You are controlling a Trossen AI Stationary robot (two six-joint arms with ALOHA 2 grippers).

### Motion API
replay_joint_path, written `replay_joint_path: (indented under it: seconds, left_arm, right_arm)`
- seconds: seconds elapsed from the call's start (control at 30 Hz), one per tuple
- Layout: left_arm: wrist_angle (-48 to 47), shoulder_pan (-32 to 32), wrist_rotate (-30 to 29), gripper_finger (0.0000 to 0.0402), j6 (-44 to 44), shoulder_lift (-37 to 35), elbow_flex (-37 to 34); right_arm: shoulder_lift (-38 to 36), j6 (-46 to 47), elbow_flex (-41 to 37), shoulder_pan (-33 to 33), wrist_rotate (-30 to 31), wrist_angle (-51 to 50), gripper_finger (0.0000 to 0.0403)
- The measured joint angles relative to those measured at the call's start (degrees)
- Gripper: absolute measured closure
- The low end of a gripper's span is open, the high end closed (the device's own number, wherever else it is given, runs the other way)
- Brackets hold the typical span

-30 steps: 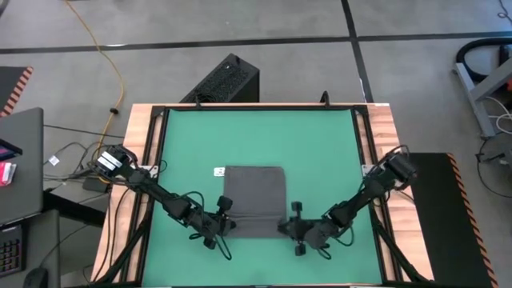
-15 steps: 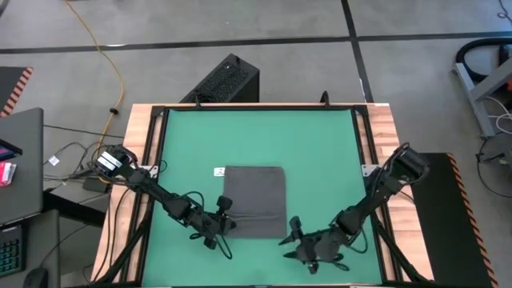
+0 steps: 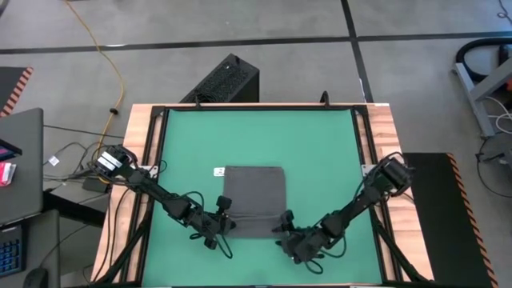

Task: Roll towel
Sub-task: Roll the gray towel

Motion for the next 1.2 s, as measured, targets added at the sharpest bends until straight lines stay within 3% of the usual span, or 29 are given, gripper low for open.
replay_joint_path:
  seconds: [0.43,0.57,0.73,0.97,1.2]
  left_arm:
    - [0.01,-0.02,0.03,0.0398,1.78,0.0,0.0]
    - [0.02,-0.02,0.04,0.0398,2.56,0.0,0.0]
    - [0.12,-0.02,0.05,0.0398,2.55,0.0,-0.02]
    - [2.01,-0.09,0.34,0.0398,1.42,-0.63,-0.26]
    - [1.64,-0.5,2.07,0.0397,-0.76,-6.14,0.74]
  right_arm:
    - [3.05,8.91,0.16,1.72,11.25,-7.2,0.0158]
    - [3.1,13.52,0.14,1.65,11.5,-9.19,0.0167]
    - [3.19,15.12,-0.07,1.52,11.41,-8.5,0.0228]
    - [3.25,18.57,-0.16,0.75,9.23,-8.69,0.0375]
    - [2.28,23.27,-0.23,0.71,7.89,-8.0,0.038]
